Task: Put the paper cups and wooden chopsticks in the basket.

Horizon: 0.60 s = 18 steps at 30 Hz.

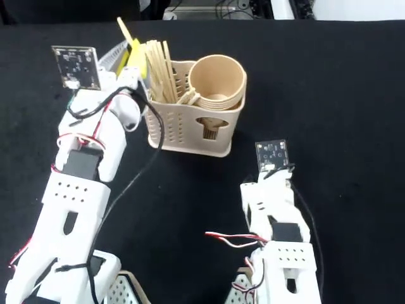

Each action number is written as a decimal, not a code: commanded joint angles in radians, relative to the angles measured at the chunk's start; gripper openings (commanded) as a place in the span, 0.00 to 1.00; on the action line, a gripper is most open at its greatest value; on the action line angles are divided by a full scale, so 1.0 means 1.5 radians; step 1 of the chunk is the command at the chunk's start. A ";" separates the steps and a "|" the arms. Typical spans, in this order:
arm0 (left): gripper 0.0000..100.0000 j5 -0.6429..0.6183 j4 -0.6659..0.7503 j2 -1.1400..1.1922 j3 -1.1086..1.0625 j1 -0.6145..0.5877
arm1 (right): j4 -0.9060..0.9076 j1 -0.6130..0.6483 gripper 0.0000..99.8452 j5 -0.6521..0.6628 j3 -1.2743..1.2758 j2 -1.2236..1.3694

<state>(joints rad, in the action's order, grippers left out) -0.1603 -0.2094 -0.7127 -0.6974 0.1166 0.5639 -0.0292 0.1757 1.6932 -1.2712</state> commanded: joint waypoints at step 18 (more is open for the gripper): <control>0.20 0.158 -0.519 -0.416 -0.064 -0.088 | -0.001 0.003 0.04 0.003 -0.001 -0.010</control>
<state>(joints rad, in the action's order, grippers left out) -0.0652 -0.9137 -1.1607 -0.7096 0.0644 0.5639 -0.0292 0.1757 1.6932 -1.2712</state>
